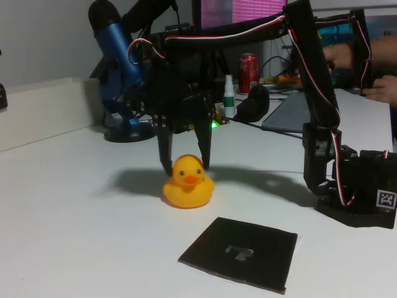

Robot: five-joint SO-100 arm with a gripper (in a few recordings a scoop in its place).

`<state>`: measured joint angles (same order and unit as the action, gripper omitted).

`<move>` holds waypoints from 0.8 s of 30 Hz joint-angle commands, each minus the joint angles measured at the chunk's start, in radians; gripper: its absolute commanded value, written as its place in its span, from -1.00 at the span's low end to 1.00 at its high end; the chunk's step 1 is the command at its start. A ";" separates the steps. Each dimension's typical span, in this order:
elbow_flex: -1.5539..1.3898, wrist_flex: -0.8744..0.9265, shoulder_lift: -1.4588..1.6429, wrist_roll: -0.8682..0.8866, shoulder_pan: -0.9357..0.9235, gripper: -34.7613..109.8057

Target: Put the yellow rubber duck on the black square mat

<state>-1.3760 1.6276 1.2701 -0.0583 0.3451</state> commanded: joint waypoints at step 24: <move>0.091 0.021 0.291 -0.021 0.038 -0.34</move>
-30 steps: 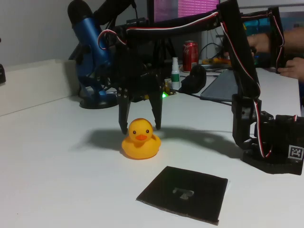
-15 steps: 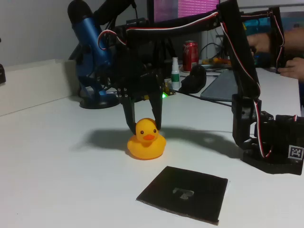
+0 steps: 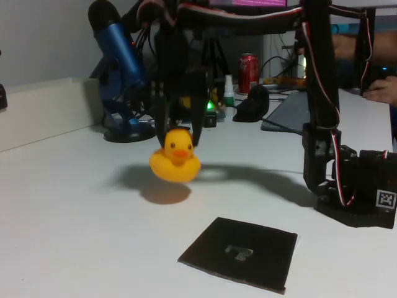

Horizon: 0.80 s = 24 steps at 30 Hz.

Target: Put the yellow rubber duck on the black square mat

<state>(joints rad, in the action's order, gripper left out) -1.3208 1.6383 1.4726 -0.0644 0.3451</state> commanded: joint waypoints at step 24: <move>-0.095 0.130 0.083 -0.017 0.746 -0.34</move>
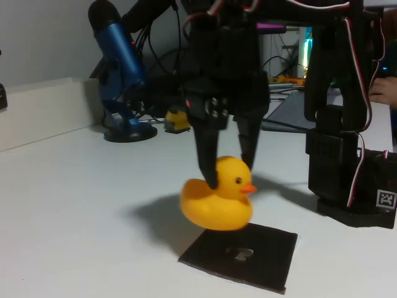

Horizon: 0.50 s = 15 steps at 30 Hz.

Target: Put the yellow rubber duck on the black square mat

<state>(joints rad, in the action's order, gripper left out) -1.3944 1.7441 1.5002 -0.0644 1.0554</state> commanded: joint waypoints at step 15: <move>-0.166 0.008 0.052 -0.017 0.046 -0.34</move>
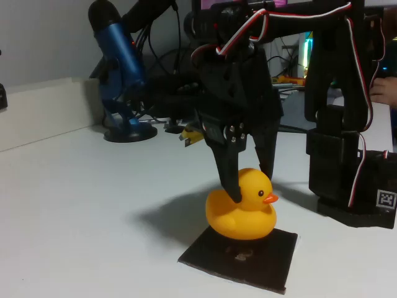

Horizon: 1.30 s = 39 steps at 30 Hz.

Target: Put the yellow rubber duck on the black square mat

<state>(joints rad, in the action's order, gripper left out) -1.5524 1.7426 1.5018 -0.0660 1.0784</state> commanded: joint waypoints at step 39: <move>0.440 0.127 0.015 -0.054 -0.160 0.00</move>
<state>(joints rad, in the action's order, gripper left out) -1.1720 1.8040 1.4588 -0.0936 1.0278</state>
